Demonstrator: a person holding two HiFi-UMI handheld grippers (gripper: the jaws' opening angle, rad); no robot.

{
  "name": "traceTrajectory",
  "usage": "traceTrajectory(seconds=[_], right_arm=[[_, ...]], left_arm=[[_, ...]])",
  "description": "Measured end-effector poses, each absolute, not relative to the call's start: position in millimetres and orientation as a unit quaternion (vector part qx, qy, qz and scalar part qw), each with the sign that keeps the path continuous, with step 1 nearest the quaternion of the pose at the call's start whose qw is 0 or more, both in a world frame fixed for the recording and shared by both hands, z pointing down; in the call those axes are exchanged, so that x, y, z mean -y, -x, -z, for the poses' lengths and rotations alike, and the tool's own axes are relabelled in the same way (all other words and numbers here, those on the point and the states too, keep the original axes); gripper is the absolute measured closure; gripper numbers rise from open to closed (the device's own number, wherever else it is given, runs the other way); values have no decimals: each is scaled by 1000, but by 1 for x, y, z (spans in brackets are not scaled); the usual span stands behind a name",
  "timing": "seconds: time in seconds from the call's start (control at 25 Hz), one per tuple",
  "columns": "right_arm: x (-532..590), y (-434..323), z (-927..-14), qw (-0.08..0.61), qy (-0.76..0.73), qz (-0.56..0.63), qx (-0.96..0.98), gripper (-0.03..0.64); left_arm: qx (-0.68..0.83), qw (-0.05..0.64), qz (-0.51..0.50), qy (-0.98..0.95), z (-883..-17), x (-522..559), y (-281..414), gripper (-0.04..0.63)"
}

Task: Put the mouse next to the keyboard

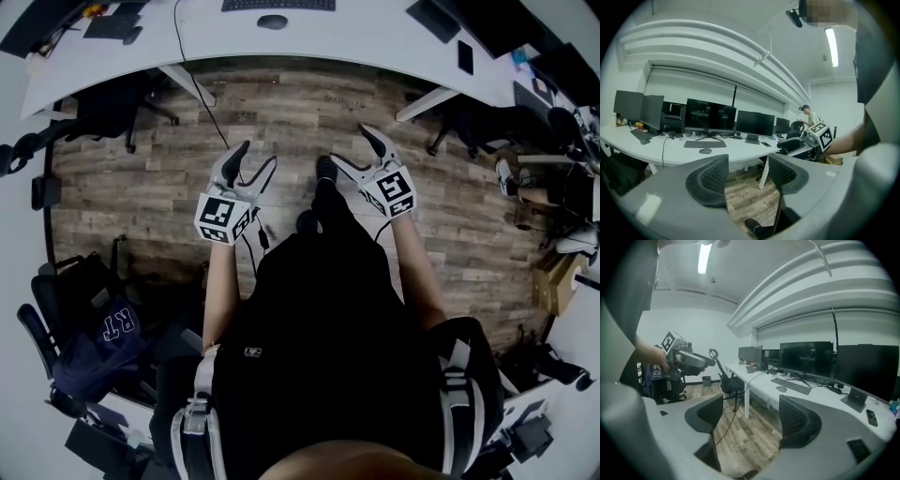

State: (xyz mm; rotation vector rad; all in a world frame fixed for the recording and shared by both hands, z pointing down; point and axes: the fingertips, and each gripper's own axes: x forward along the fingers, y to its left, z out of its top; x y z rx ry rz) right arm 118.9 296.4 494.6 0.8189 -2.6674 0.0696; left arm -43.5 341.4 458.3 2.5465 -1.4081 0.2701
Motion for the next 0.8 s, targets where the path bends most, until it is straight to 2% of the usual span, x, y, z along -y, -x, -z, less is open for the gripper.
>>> traceTrajectory(seconds=[0.8], right_arm=[[-217,-94,-500,167,-238,-39,956,247]], left_arm=[[508,117,-108,-846,-452,-273,52,345]])
